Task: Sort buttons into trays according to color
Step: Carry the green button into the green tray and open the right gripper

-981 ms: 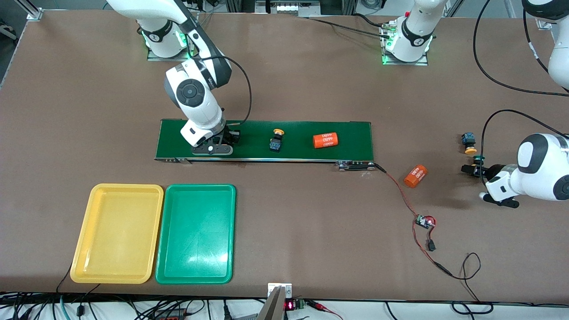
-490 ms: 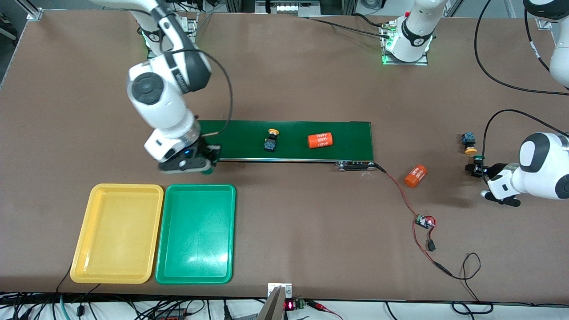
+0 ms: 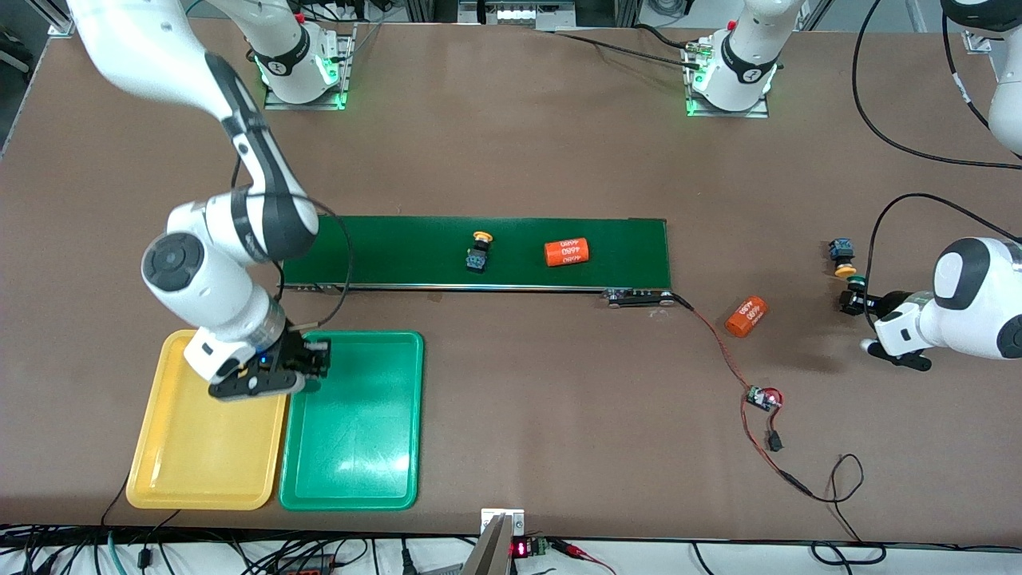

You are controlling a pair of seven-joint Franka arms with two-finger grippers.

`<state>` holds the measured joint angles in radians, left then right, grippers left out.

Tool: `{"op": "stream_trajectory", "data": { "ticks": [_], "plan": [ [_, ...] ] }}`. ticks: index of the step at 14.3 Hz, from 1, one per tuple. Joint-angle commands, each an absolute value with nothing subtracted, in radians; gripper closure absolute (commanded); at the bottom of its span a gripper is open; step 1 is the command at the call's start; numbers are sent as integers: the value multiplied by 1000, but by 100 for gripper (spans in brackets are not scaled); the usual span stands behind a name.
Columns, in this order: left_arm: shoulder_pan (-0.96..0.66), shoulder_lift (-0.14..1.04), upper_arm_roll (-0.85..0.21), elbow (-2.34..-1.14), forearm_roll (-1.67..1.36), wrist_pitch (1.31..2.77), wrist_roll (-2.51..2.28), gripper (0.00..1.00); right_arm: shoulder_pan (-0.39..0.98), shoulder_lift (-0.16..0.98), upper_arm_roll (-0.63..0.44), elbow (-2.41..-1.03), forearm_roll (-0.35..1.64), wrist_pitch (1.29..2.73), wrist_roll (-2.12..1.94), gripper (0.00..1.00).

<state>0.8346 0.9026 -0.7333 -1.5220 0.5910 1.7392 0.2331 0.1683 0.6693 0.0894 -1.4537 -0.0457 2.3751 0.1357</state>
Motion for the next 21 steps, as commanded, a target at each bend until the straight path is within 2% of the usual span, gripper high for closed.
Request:
{"op": "stream_trajectory", "data": {
  "ticks": [1,5,7,8,10,11,12,14,17,21],
  "plan": [
    [824,864,-853,-1509,594,1634,221,100,158,781,104,-1368,-52,2462,124,98],
    [760,867,-942,-1526,508,1557,-20,100,137,880,103,-1365,-57,2620,92,97],
    [736,867,-985,-1526,456,1542,-108,100,130,905,100,-1365,-57,2648,84,94],
    [707,867,-997,-1528,454,1542,-162,100,130,911,100,-1365,-58,2646,83,77],
    [667,867,-1023,-1539,453,1542,-218,100,126,920,98,-1367,-61,2648,71,63],
    [666,868,-1054,-1546,453,1549,-242,100,126,923,94,-1367,-61,2649,52,59],
    [661,870,-1068,-1554,451,1558,-273,100,124,926,89,-1367,-61,2649,46,35],
    [652,870,-1084,-1580,451,1601,-317,100,123,931,87,-1367,-61,2649,43,0],
    [649,865,-1101,-1655,453,1695,-402,100,124,890,87,-1383,-63,2629,38,0],
    [643,865,-1147,-1775,462,1798,-613,100,158,743,97,-1404,-55,2305,37,0]
  ]
}}
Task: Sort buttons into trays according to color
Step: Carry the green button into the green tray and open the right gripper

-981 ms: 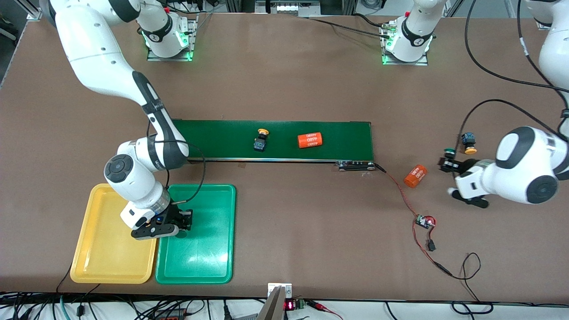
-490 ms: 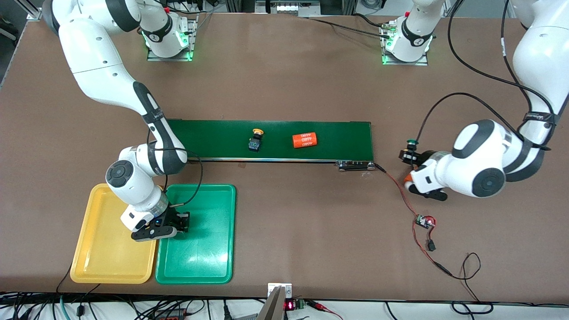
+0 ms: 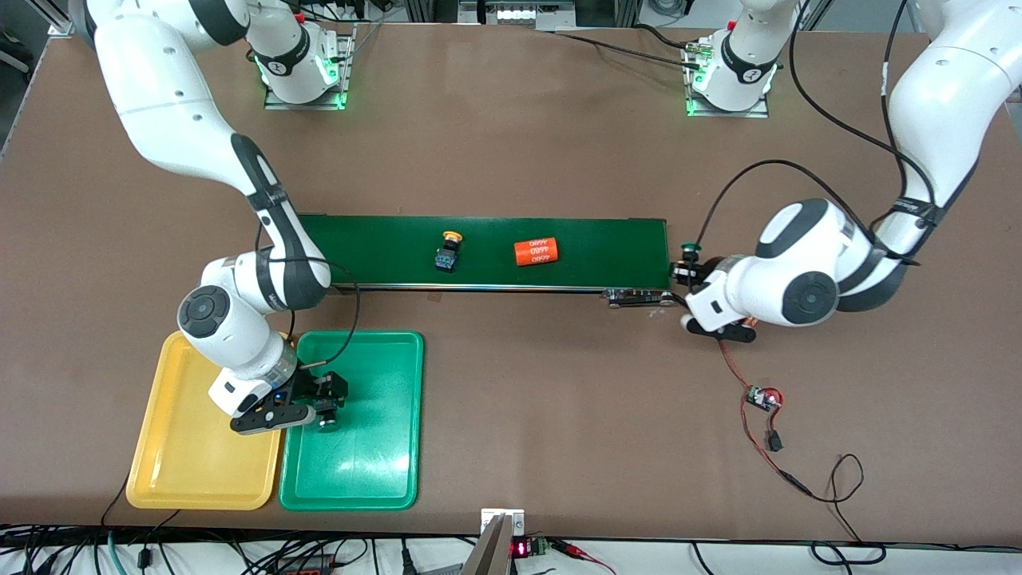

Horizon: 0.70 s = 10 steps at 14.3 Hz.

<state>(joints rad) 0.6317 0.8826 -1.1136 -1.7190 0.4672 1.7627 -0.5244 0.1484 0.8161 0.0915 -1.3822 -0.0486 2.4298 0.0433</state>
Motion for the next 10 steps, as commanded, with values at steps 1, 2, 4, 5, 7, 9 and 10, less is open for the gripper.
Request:
{"op": "stream_trajectory", "data": {
  "ticks": [1,2,4,5,7,9,10],
  "plan": [
    [621,865,-1147,-1778,463,1810,-633,100,167,720,97,-1404,-55,2234,37,0],
    [602,865,-1146,-1779,471,1819,-653,100,178,691,97,-1404,-55,2155,38,0],
    [568,867,-1141,-1784,474,1836,-701,100,218,655,95,-1404,-63,2102,47,0],
    [552,867,-1138,-1786,474,1836,-712,100,233,647,89,-1402,-66,2099,51,0],
    [542,867,-1134,-1787,476,1851,-716,100,236,652,86,-1405,-66,2060,54,0],
    [523,874,-1126,-1786,541,1852,-730,100,236,666,87,-1416,-52,2045,70,0],
    [509,877,-1123,-1786,555,1859,-750,99,238,670,95,-1416,-46,2040,83,0]
  ]
}}
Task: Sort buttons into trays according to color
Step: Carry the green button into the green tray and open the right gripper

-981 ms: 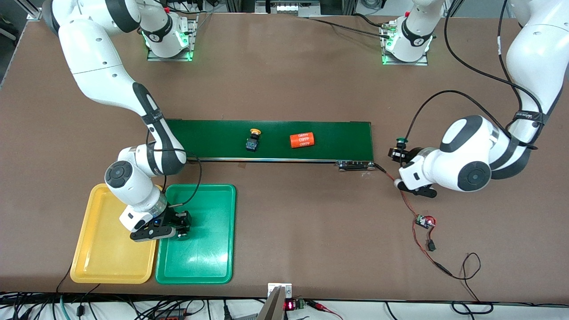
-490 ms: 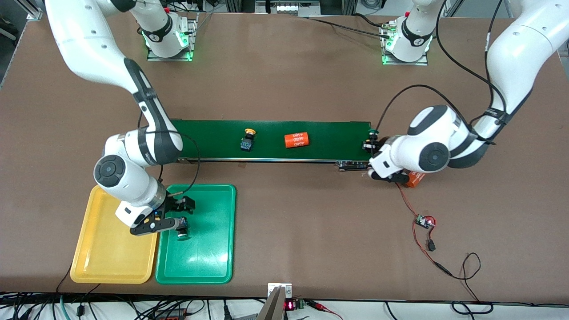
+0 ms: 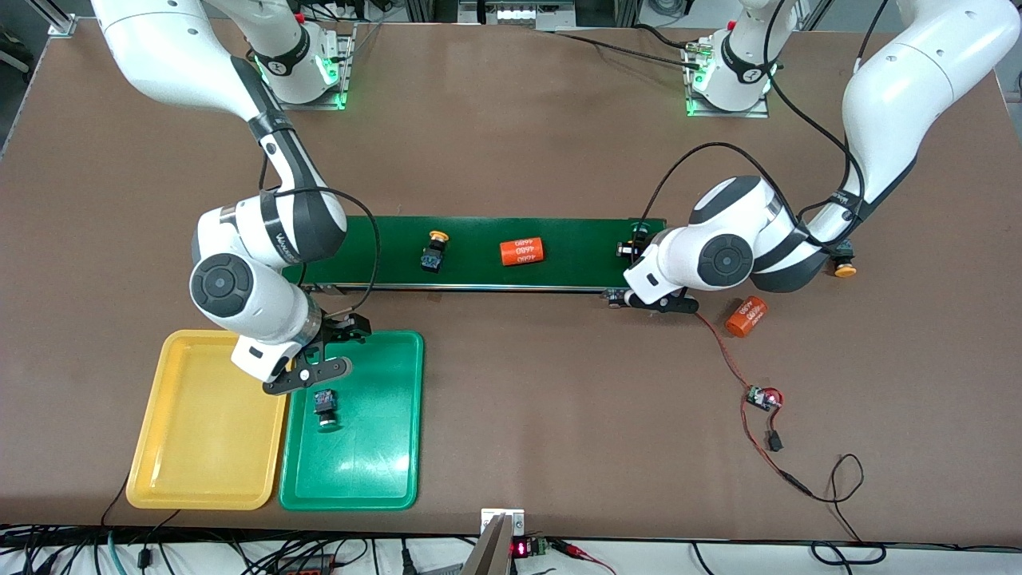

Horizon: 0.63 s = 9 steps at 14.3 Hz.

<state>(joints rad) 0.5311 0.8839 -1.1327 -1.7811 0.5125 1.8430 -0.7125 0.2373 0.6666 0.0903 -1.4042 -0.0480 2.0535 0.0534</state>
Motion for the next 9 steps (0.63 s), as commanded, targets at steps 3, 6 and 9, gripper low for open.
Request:
{"op": "stream_trajectory", "data": {
  "ticks": [3,6,9],
  "plan": [
    [460,877,-1062,-1776,555,1896,-762,91,242,661,97,-1410,-26,1921,89,0],
    [454,873,-1042,-1761,558,1899,-778,0,230,660,92,-1407,-25,1916,101,0],
    [521,856,-1090,-1729,555,1875,-762,0,219,661,89,-1405,12,1927,123,0]
  ]
}}
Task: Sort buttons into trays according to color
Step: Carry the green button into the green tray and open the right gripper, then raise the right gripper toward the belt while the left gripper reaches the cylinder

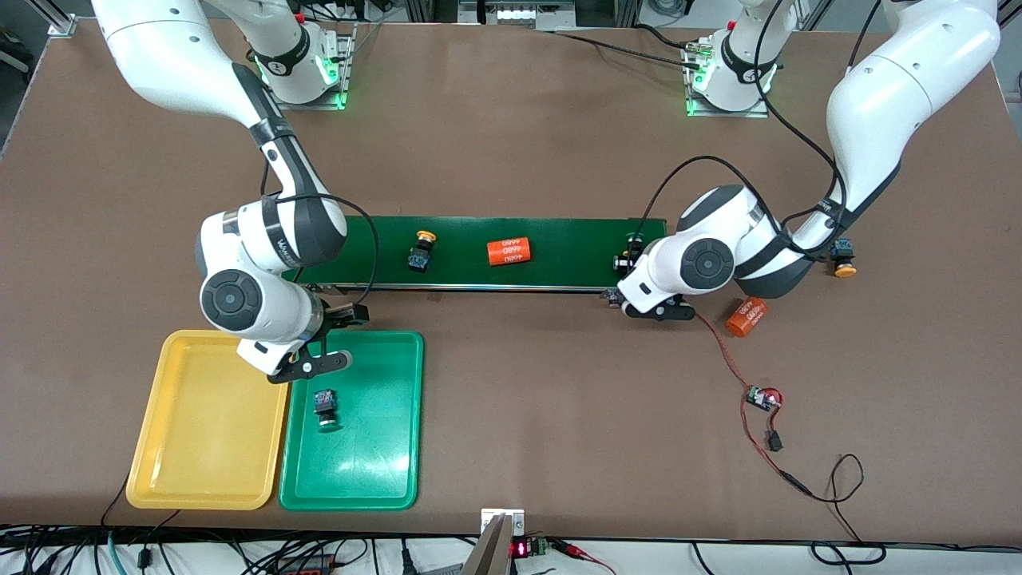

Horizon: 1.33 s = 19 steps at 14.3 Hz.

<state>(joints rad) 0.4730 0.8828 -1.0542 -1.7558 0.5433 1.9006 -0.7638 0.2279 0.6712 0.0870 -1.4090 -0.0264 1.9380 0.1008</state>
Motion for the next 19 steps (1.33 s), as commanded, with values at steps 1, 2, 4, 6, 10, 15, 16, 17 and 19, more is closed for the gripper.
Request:
{"op": "stream_trajectory", "data": {
  "ticks": [1,2,4,6,10,15,16,17,19],
  "plan": [
    [581,856,-1139,-1724,555,1843,-753,0,219,661,87,-1404,37,1930,130,0],
    [642,857,-1178,-1720,558,1821,-738,0,219,660,87,-1404,43,1931,136,0],
    [728,856,-1192,-1707,561,1802,-652,0,216,661,87,-1404,44,1933,129,0],
    [765,865,-1171,-1657,563,1792,-527,0,224,655,87,-1404,48,1919,135,0],
    [713,868,-1034,-1582,627,1782,-225,0,239,647,71,-1405,38,1864,127,0],
    [678,899,-980,-1585,765,1831,-51,0,284,400,-15,-1729,48,2021,150,0],
    [673,900,-965,-1588,765,1853,-23,0,261,312,-12,-1869,48,2127,176,0],
    [663,900,-939,-1594,765,1879,10,0,230,242,-2,-1976,48,2194,187,0],
    [638,905,-891,-1600,765,1922,99,0,171,158,58,-2101,49,2236,196,0]
  ]
}}
